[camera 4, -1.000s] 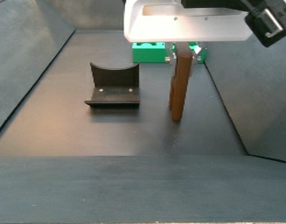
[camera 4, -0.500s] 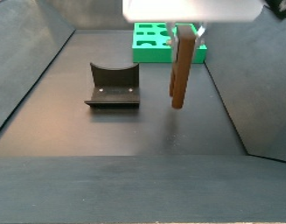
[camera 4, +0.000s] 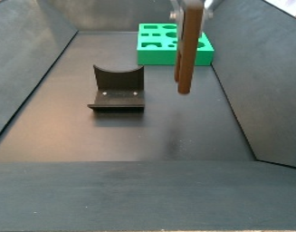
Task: Pick up the square-circle object. Move up. Move to above the board. Insert the square-circle object.
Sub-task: Move to above the board.
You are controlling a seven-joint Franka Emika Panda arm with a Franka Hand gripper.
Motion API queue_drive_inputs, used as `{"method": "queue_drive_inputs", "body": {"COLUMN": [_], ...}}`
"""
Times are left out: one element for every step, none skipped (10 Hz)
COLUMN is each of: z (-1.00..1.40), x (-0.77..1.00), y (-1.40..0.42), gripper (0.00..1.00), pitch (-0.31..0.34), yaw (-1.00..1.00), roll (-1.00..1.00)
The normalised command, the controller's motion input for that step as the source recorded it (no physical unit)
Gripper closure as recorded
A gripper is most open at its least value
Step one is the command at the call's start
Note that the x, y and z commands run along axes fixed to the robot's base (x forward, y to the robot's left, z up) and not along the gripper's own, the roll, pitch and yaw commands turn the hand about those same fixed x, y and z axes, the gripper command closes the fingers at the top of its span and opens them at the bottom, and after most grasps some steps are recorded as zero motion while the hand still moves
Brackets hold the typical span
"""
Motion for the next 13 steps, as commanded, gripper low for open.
{"method": "queue_drive_inputs", "body": {"z": [1.00,1.00,1.00,0.92,0.76,0.60,0.38,0.22,0.13,0.13,0.13,0.13,0.13], "x": [0.12,0.10,0.09,0.08,0.06,0.04,0.02,0.02,0.04,0.04,0.03,0.03,0.03], "y": [-0.09,-0.08,-0.07,-0.05,-0.04,-0.02,-0.02,-0.01,-1.00,-1.00,-1.00,-1.00,-1.00], "gripper": [1.00,1.00,1.00,1.00,1.00,1.00,1.00,1.00,1.00,1.00,1.00,1.00,1.00], "pitch": [0.121,0.101,0.094,0.092,0.096,0.098,0.097,0.094,0.073,0.060,0.032,0.006,0.007], "yaw": [0.06,0.04,0.03,0.02,0.02,0.02,0.02,0.02,-0.38,-0.34,-0.21,-0.12,-0.05], "roll": [-0.01,0.00,0.01,0.03,0.04,0.05,0.06,0.07,0.23,0.23,0.20,0.08,0.04]}}
